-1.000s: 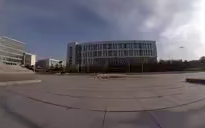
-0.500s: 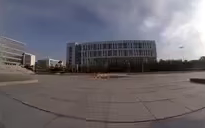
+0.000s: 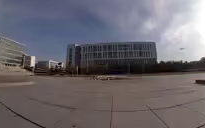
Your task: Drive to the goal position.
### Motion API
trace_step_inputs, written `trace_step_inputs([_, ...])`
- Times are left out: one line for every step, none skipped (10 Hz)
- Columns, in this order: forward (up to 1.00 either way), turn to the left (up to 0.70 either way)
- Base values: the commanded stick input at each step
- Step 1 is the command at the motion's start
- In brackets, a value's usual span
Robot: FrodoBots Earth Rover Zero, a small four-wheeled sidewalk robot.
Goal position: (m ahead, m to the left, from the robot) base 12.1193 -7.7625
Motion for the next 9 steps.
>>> trace_step_inputs([0.7,0.0])
trace_step_inputs([0.7,0.0])
trace_step_inputs([0.7,0.0])
trace_step_inputs([0.7,0.0])
trace_step_inputs([0.7,0.0])
trace_step_inputs([0.7,0.0])
trace_step_inputs([0.7,0.0])
trace_step_inputs([0.7,0.0])
trace_step_inputs([0.7,0.0])
